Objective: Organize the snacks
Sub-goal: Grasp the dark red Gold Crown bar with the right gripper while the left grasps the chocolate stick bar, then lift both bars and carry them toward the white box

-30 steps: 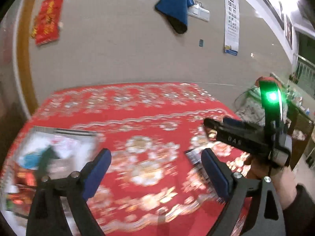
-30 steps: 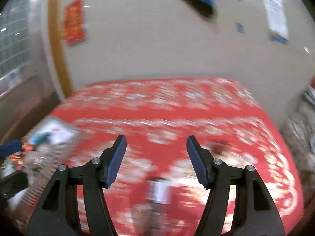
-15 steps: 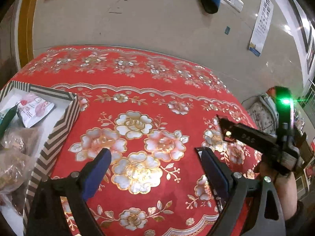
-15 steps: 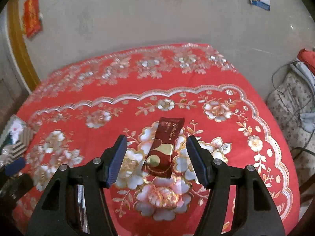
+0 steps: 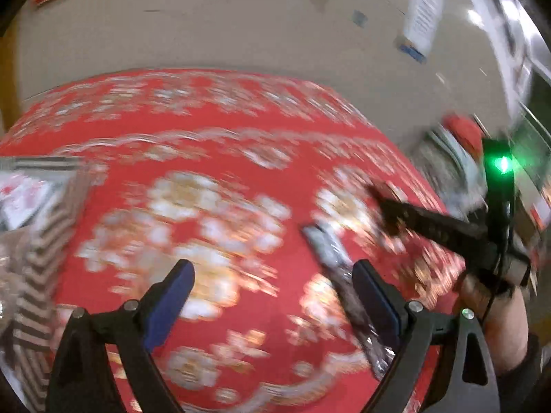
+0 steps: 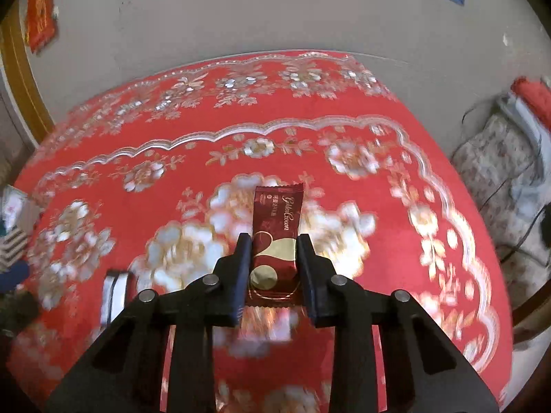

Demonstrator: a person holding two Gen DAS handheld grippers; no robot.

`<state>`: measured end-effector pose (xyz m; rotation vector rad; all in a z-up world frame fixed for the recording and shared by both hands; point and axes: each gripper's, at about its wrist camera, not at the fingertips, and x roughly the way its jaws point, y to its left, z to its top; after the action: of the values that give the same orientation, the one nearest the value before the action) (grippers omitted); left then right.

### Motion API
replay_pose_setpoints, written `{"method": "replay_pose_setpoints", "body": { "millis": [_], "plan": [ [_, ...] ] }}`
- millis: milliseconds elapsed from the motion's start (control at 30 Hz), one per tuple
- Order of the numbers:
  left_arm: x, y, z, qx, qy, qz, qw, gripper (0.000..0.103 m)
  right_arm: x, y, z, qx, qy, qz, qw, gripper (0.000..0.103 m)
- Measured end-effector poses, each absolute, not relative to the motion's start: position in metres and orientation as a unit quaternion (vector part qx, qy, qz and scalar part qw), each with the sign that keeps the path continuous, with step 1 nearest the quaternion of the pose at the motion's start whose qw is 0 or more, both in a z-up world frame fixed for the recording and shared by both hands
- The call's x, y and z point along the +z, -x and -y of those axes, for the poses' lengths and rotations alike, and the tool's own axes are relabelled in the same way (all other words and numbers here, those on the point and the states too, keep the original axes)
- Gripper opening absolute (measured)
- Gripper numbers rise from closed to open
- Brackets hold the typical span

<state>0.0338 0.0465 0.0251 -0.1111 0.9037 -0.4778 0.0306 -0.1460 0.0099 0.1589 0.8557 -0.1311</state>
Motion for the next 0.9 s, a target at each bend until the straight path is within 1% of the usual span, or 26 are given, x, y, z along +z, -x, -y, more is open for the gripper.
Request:
{"method": "replay_pose_setpoints", "body": {
  "millis": [100, 167, 300, 367, 433, 500, 567, 600, 633, 667, 733, 900],
  "plan": [
    [0.025, -0.022, -0.02, -0.251, 0.017, -0.428, 0.868, 0.094, 0.013, -0.011, 0.158, -0.05, -0.11, -0.397, 0.91, 0.026],
    [0.024, -0.016, -0.006, -0.226, -0.016, -0.424, 0.877, 0.094, 0.015, -0.007, 0.161, -0.045, -0.122, -0.386, 0.913, 0.026],
    [0.019, -0.014, 0.014, -0.183, -0.044, -0.437, 0.88, 0.093, 0.016, -0.007, 0.158, -0.023, -0.125, -0.383, 0.915, 0.026],
    [0.012, -0.014, 0.021, -0.174, -0.061, -0.448, 0.875, 0.087, 0.017, -0.004, 0.161, -0.015, -0.134, -0.375, 0.917, 0.026],
    [0.014, -0.009, 0.025, -0.166, -0.074, -0.443, 0.878, 0.078, 0.018, -0.003, 0.163, -0.011, -0.143, -0.369, 0.918, 0.026],
    [0.014, -0.007, 0.025, -0.161, -0.072, -0.442, 0.879, 0.076, 0.019, -0.002, 0.161, -0.01, -0.141, -0.368, 0.919, 0.026],
    [0.013, -0.005, 0.027, -0.164, -0.073, -0.443, 0.879, 0.07, 0.02, -0.002, 0.157, -0.011, -0.129, -0.367, 0.921, 0.026],
    [0.014, -0.004, 0.027, -0.164, -0.073, -0.443, 0.878, 0.057, 0.021, -0.002, 0.155, -0.013, -0.124, -0.367, 0.922, 0.026],
    [0.015, -0.003, 0.026, -0.165, -0.073, -0.442, 0.878, 0.037, 0.022, -0.001, 0.154, -0.013, -0.119, -0.367, 0.922, 0.026],
    [0.016, -0.003, 0.026, -0.165, -0.074, -0.443, 0.878, 0.027, 0.022, 0.0, 0.152, -0.014, -0.115, -0.366, 0.923, 0.026],
    [0.017, -0.006, 0.019, -0.174, -0.067, -0.448, 0.874, 0.023, 0.022, 0.0, 0.152, -0.014, -0.112, -0.365, 0.924, 0.026],
    [0.018, -0.011, -0.002, -0.199, -0.039, -0.455, 0.867, 0.02, 0.023, 0.002, 0.152, -0.015, -0.114, -0.362, 0.925, 0.026]
  ]
}}
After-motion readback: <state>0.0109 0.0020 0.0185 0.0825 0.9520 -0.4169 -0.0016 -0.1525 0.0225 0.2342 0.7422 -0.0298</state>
